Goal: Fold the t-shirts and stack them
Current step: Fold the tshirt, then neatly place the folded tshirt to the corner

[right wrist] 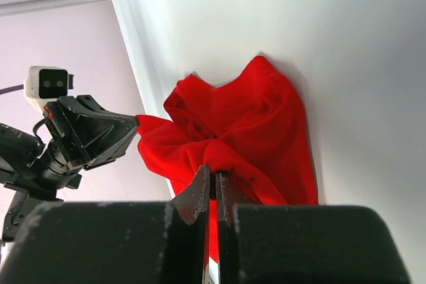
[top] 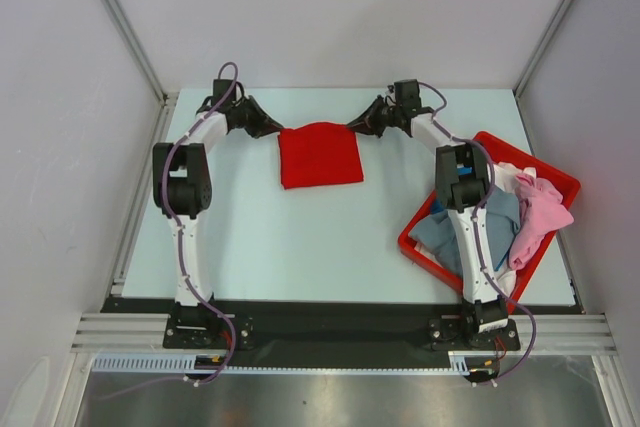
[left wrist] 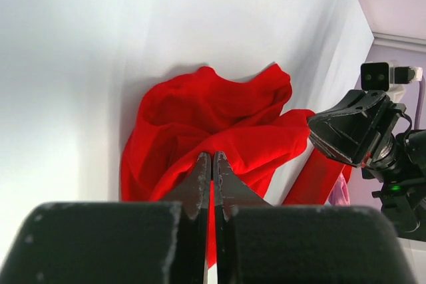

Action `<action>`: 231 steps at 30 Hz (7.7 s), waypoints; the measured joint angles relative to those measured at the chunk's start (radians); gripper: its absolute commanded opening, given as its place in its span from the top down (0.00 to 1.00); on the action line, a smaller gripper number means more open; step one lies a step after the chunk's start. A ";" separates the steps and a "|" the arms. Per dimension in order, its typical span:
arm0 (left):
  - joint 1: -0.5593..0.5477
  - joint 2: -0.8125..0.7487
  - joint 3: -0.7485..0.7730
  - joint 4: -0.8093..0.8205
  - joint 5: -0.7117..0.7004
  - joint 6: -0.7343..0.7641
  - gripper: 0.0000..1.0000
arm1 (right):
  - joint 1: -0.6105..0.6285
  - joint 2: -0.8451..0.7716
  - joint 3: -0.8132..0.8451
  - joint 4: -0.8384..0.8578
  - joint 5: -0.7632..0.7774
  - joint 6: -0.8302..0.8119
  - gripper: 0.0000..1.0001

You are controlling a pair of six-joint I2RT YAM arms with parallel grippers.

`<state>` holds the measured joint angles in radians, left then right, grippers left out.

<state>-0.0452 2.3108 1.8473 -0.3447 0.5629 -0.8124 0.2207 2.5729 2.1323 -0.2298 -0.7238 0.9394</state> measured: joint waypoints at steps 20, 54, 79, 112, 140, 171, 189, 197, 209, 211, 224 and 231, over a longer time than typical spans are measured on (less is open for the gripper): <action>0.049 0.000 0.075 -0.016 -0.069 0.043 0.58 | -0.071 0.132 0.179 0.173 -0.030 0.176 0.58; -0.132 -0.133 -0.479 0.464 0.126 -0.031 0.79 | 0.049 0.218 0.100 0.504 0.098 0.111 0.86; -0.132 -0.348 -0.774 0.526 0.201 -0.019 0.76 | -0.017 -0.254 -0.283 0.299 0.004 -0.050 0.84; -0.004 -0.466 -0.440 0.077 -0.052 0.421 0.05 | 0.001 -0.676 -0.763 0.062 -0.056 -0.247 0.70; -0.056 -0.020 -0.150 0.139 -0.105 0.341 0.30 | -0.050 -0.976 -0.964 -0.197 0.007 -0.362 0.72; -0.052 -0.005 -0.063 -0.034 -0.402 0.358 1.00 | -0.092 -1.011 -1.022 -0.207 -0.036 -0.386 0.74; 0.103 0.069 0.229 -0.034 -0.854 1.043 1.00 | -0.062 -0.802 -0.935 -0.317 -0.011 -0.398 0.75; 0.130 0.208 0.323 0.135 -0.912 1.291 1.00 | -0.041 -0.672 -0.796 -0.357 0.000 -0.390 0.76; 0.137 0.330 0.419 0.394 -0.925 1.530 1.00 | -0.009 -0.488 -0.622 -0.415 -0.008 -0.372 0.76; 0.143 0.344 0.443 0.416 -0.925 1.545 1.00 | -0.005 -0.475 -0.615 -0.425 -0.009 -0.372 0.76; 0.197 0.394 0.514 0.470 -0.857 1.561 0.26 | 0.023 -0.439 -0.608 -0.444 -0.019 -0.369 0.77; 0.199 0.399 0.536 0.502 -0.874 1.506 0.00 | 0.040 -0.439 -0.605 -0.439 -0.023 -0.364 0.77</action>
<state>0.1535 2.7098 2.3833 0.1577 -0.3107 0.6937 0.2604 2.1342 1.5276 -0.6689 -0.7471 0.5758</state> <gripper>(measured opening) 0.996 0.235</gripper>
